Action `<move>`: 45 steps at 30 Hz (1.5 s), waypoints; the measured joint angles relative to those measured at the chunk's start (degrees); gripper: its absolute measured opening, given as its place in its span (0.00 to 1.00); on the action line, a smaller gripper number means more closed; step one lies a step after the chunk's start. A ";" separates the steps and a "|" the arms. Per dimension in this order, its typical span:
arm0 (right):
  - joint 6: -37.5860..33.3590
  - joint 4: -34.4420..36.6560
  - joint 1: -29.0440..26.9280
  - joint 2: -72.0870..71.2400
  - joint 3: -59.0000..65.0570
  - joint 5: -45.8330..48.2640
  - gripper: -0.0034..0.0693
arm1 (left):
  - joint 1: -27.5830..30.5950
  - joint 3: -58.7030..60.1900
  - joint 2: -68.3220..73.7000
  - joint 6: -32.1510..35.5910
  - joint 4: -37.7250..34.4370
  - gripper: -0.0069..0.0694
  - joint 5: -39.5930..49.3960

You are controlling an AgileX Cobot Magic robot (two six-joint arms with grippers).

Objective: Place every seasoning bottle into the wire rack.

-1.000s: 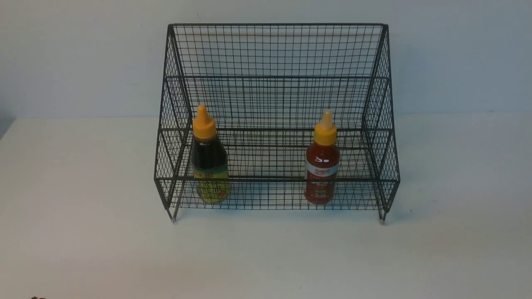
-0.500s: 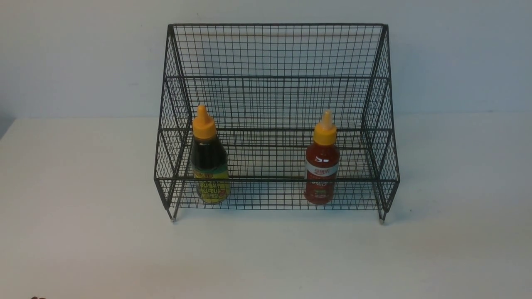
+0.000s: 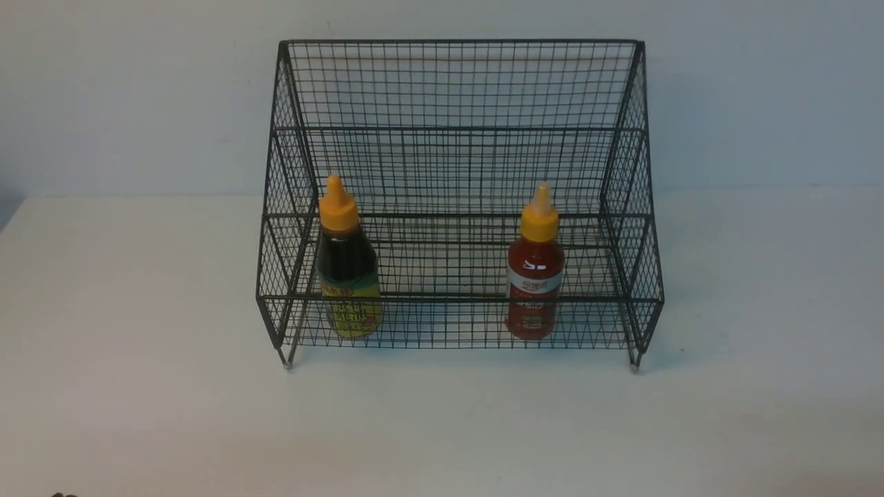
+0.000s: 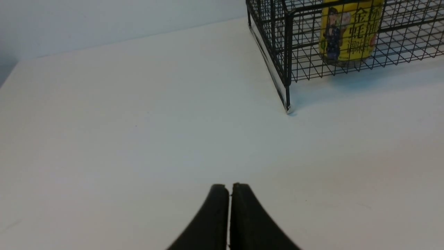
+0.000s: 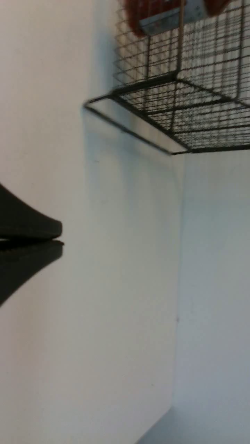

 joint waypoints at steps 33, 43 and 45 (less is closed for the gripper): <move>0.00 -2.33 0.00 -0.03 0.11 -0.28 0.03 | 0.00 0.00 0.00 0.00 0.00 0.08 0.00; 0.00 -2.33 0.00 -0.03 0.11 -0.28 0.03 | 0.00 0.00 0.00 0.00 0.00 0.08 0.00; 0.00 -2.33 0.00 -0.03 0.11 -0.28 0.03 | 0.00 0.00 0.00 0.00 0.00 0.08 0.00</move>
